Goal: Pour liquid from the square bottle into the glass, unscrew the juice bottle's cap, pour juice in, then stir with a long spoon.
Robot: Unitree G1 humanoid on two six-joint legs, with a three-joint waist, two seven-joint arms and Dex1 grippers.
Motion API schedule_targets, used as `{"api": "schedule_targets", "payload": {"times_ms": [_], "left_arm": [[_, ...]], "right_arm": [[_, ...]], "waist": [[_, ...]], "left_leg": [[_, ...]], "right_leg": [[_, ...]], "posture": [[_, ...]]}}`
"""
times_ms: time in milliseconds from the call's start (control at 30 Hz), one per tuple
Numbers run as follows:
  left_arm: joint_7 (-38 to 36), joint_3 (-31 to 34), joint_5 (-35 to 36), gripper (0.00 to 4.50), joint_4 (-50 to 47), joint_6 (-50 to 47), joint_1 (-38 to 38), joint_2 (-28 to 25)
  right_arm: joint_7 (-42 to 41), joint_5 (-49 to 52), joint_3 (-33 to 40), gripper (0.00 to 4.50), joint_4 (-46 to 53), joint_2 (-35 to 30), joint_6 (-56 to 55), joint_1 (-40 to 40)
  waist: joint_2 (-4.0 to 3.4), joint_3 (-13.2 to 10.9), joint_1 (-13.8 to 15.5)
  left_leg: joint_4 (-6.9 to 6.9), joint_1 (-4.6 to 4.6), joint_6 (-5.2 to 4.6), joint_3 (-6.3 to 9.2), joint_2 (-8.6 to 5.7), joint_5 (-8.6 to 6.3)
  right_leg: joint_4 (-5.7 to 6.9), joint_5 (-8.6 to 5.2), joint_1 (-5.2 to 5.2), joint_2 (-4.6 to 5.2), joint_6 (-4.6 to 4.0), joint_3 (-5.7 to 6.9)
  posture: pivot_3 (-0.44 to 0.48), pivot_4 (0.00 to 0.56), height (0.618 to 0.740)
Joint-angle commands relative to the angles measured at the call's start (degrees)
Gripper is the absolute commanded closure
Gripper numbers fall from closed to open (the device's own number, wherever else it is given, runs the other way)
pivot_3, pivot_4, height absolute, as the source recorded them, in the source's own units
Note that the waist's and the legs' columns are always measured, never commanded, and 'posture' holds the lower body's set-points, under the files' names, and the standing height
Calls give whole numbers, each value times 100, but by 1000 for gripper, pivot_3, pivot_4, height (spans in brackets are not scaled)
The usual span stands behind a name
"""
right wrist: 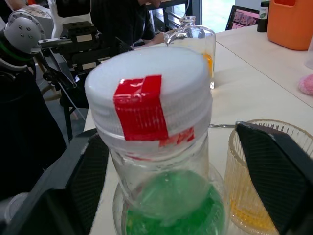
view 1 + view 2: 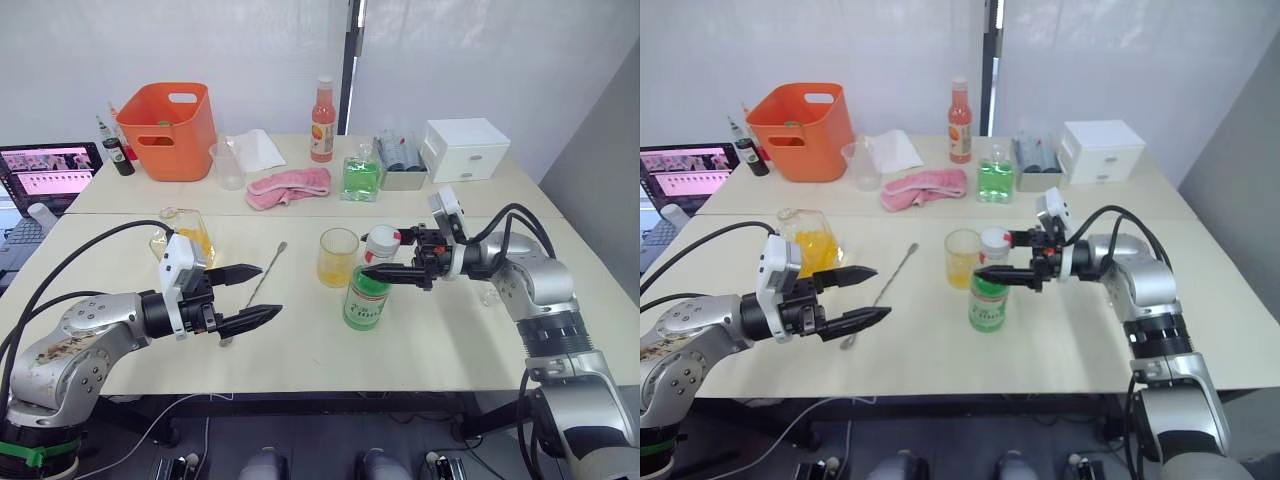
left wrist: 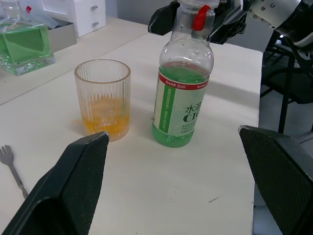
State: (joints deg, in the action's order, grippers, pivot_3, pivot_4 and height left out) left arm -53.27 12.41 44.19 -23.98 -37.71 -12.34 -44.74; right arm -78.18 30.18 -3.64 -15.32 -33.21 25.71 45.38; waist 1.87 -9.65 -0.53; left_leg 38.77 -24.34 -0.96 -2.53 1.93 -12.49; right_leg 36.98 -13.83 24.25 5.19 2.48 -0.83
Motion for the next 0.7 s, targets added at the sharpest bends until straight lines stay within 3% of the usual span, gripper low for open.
{"api": "schedule_targets", "payload": {"times_ms": [33, 167, 400, 700], "left_arm": [[16, 126, 108, 0, -182, 6, -10, -53], [18, 96, 103, 0, -134, 7, -78, -56], [-30, 46, 62, 0, -40, 40, -164, -54], [-39, 44, 39, 0, -38, 80, -148, -23]], "right_arm": [[-56, 62, 153, 1932, 123, 8, -36, 80], [54, 107, 187, 3034, 417, 24, 60, -61], [820, 261, 320, 3052, 1477, 131, 374, -375], [3196, 391, 373, 3054, 3783, 810, 1435, -928]], "waist": [[0, 0, -9], [0, 0, -6], [0, 0, -11], [0, 0, -14]], "left_leg": [[0, 1, 0, 0, 0, 0], [-1, 0, 0, 0, 0, 0], [-1, -1, 0, 0, 1, 0], [-1, -3, 0, 20, 2, 0]], "right_leg": [[0, 0, 0, 0, 0, 0], [1, 0, 1, 0, 0, 0], [2, 0, 3, 0, 0, 0], [7, 0, 9, 1, -1, -2]], "posture": [[0, 150, 715], [0, 150, 715], [0, 150, 715], [0, 150, 715]]}}
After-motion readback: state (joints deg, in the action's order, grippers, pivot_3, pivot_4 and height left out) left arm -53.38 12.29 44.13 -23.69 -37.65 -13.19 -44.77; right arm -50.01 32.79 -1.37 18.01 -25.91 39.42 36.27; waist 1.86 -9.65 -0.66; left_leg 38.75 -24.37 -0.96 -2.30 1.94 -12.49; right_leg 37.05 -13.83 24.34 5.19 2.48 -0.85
